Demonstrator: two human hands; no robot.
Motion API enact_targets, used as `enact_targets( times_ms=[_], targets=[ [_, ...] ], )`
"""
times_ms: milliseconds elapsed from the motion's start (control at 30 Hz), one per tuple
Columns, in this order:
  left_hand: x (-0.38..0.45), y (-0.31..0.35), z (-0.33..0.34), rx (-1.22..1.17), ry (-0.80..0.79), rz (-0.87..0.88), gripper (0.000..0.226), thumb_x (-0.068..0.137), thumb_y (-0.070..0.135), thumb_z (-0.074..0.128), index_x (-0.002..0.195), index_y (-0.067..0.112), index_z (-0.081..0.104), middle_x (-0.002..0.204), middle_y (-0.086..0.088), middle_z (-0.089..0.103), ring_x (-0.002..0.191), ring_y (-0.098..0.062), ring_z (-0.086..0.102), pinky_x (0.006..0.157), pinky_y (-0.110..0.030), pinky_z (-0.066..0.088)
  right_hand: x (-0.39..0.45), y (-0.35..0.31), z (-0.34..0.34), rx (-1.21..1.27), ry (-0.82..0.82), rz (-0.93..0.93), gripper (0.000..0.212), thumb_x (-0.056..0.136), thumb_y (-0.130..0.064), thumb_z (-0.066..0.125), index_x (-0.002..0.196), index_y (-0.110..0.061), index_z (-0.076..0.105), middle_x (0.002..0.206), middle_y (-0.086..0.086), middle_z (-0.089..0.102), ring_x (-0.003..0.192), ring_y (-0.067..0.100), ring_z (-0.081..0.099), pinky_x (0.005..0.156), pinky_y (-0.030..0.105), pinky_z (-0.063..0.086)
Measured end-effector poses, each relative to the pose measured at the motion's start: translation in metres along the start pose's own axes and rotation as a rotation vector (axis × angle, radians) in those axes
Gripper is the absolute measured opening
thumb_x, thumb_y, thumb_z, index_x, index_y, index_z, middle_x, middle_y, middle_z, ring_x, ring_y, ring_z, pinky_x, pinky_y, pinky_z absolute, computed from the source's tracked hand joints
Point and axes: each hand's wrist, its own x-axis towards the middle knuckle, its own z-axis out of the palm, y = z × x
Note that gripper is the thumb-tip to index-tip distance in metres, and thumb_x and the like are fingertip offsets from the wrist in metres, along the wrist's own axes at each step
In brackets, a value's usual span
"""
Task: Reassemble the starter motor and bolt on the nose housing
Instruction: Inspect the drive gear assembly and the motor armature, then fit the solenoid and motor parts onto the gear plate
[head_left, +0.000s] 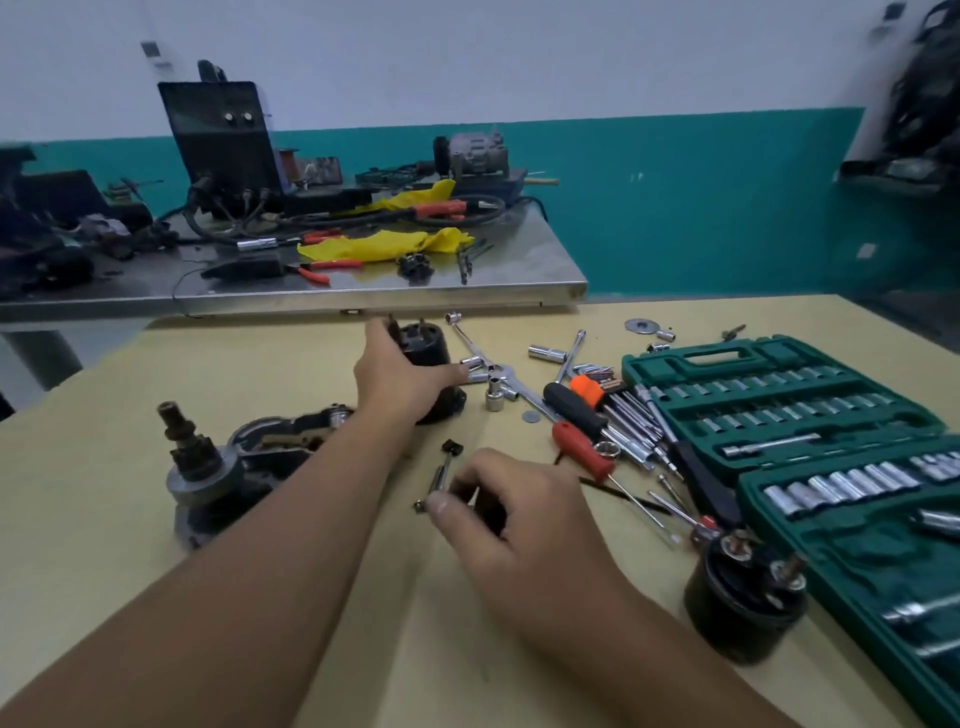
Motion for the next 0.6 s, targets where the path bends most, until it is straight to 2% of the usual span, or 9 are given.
enact_targets(
  times_ms=[100, 167, 267, 333, 400, 467, 533, 567, 600],
  targets=[
    [-0.004, 0.008, -0.003, 0.017, -0.054, -0.066, 0.083, 0.065, 0.03, 0.099, 0.121, 0.02, 0.037, 0.116, -0.002, 0.048, 0.104, -0.024, 0.048, 0.082, -0.038, 0.043, 0.0, -0.005, -0.007, -0.07, -0.007, 0.003, 0.019, 0.086, -0.035, 0.073, 0.076, -0.022, 0.063, 0.059, -0.011, 0.05, 0.06, 0.01, 0.05, 0.056, 0.033, 0.042],
    [-0.012, 0.017, -0.011, 0.009, -0.041, -0.05, 0.087, 0.07, 0.029, 0.096, 0.133, 0.015, 0.038, 0.118, -0.004, 0.049, 0.104, -0.024, 0.048, 0.081, -0.038, 0.043, 0.001, -0.013, -0.018, -0.15, 0.138, -0.051, 0.017, 0.083, -0.029, 0.079, 0.077, -0.019, 0.067, 0.064, -0.014, 0.05, 0.062, 0.009, 0.051, 0.058, 0.033, 0.044],
    [-0.03, 0.021, -0.04, -0.025, 0.046, 0.195, 0.072, 0.082, 0.027, 0.086, 0.141, 0.02, 0.046, 0.12, 0.004, 0.054, 0.108, -0.016, 0.055, 0.079, -0.026, 0.047, -0.004, -0.022, -0.05, -0.37, 0.405, -0.12, 0.018, 0.084, -0.034, 0.074, 0.091, -0.017, 0.073, 0.08, -0.003, 0.064, 0.076, 0.022, 0.057, 0.068, 0.039, 0.049],
    [-0.043, 0.015, -0.073, -0.108, 0.072, 0.456, 0.044, 0.09, 0.026, 0.079, 0.129, 0.025, 0.059, 0.119, 0.004, 0.066, 0.105, -0.01, 0.067, 0.075, -0.016, 0.057, -0.017, -0.018, -0.082, -0.627, 0.486, -0.047, 0.03, 0.082, -0.047, 0.064, 0.101, -0.024, 0.069, 0.092, 0.003, 0.064, 0.084, 0.029, 0.055, 0.073, 0.043, 0.048],
    [-0.048, 0.004, -0.114, -0.16, 0.179, 0.75, 0.021, 0.098, 0.025, 0.072, 0.117, 0.022, 0.065, 0.106, -0.006, 0.072, 0.093, -0.017, 0.074, 0.072, -0.031, 0.064, -0.039, -0.011, -0.111, -0.854, 0.378, 0.162, 0.042, 0.077, -0.066, 0.056, 0.105, -0.035, 0.058, 0.098, 0.004, 0.058, 0.088, 0.031, 0.056, 0.073, 0.045, 0.051],
    [-0.04, -0.014, -0.155, -0.162, 0.328, 0.955, 0.009, 0.102, 0.025, 0.067, 0.111, 0.027, 0.065, 0.097, -0.013, 0.07, 0.085, -0.027, 0.072, 0.069, -0.045, 0.061, -0.057, -0.003, -0.126, -0.967, 0.135, 0.438, 0.055, 0.067, -0.082, 0.044, 0.104, -0.041, 0.047, 0.095, 0.0, 0.047, 0.087, 0.029, 0.057, 0.072, 0.043, 0.055],
    [-0.033, -0.03, -0.188, -0.153, 0.37, 0.929, 0.012, 0.101, 0.034, 0.066, 0.109, 0.04, 0.061, 0.097, -0.006, 0.069, 0.086, -0.021, 0.068, 0.069, -0.046, 0.058, -0.065, -0.001, -0.128, -0.973, -0.09, 0.58, 0.063, 0.055, -0.087, 0.037, 0.098, -0.042, 0.042, 0.088, -0.008, 0.05, 0.082, 0.022, 0.058, 0.069, 0.036, 0.052],
    [-0.031, -0.037, -0.201, -0.114, 0.321, 0.838, 0.014, 0.097, 0.043, 0.068, 0.108, 0.043, 0.061, 0.097, 0.005, 0.069, 0.087, -0.013, 0.067, 0.068, -0.043, 0.058, -0.065, 0.0, -0.128, -0.912, -0.145, 0.574, 0.065, 0.051, -0.086, 0.045, 0.095, -0.038, 0.047, 0.083, -0.012, 0.055, 0.076, 0.018, 0.059, 0.065, 0.034, 0.05],
    [-0.028, -0.044, -0.21, -0.044, 0.209, 0.703, 0.023, 0.089, 0.053, 0.069, 0.108, 0.044, 0.062, 0.096, 0.012, 0.069, 0.087, -0.007, 0.067, 0.067, -0.04, 0.057, -0.062, -0.002, -0.128, -0.826, -0.15, 0.554, 0.06, 0.05, -0.081, 0.06, 0.089, -0.036, 0.053, 0.075, -0.014, 0.06, 0.071, 0.012, 0.058, 0.06, 0.031, 0.046]
  ],
)
